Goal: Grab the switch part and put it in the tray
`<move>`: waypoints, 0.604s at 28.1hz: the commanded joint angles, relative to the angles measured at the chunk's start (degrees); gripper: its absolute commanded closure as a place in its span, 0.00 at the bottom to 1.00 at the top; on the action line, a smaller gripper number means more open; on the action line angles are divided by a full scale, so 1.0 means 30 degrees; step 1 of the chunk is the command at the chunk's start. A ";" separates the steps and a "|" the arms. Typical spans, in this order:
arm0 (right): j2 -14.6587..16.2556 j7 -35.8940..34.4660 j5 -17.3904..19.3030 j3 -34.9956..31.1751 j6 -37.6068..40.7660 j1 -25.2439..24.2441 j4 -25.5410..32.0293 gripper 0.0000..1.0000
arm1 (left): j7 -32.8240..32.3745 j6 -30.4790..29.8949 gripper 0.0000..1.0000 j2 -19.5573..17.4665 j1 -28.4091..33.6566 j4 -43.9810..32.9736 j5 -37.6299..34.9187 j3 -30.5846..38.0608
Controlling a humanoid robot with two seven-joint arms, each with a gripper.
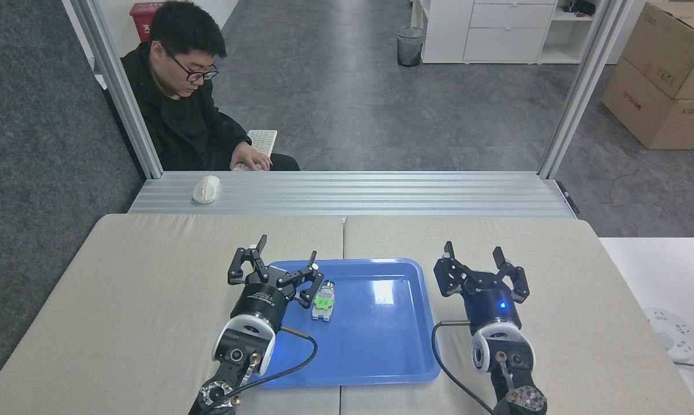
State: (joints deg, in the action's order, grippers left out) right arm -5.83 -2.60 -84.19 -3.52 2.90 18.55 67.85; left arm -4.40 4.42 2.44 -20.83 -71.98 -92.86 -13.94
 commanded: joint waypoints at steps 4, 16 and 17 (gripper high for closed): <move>-0.0020 -0.0043 0.0028 -0.0027 -0.0001 -0.0002 0.0000 0.00 | -0.0232 0.0255 0.02 -0.0929 -0.0147 0.0175 0.4350 0.3125; -0.0020 -0.0043 0.0028 0.0003 -0.0001 -0.0002 0.0000 0.00 | 0.0032 0.0313 0.01 -0.1691 0.0176 0.0263 0.4383 0.3622; -0.0020 -0.0043 -0.0001 0.0003 -0.0001 -0.0002 0.0000 0.00 | 0.0032 0.0313 0.01 -0.1721 0.0176 0.0234 0.4383 0.3623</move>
State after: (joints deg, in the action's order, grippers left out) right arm -5.86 -2.70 -84.12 -3.56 2.90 18.55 67.85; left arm -4.47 5.33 -0.24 -20.58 -71.49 -81.20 -7.11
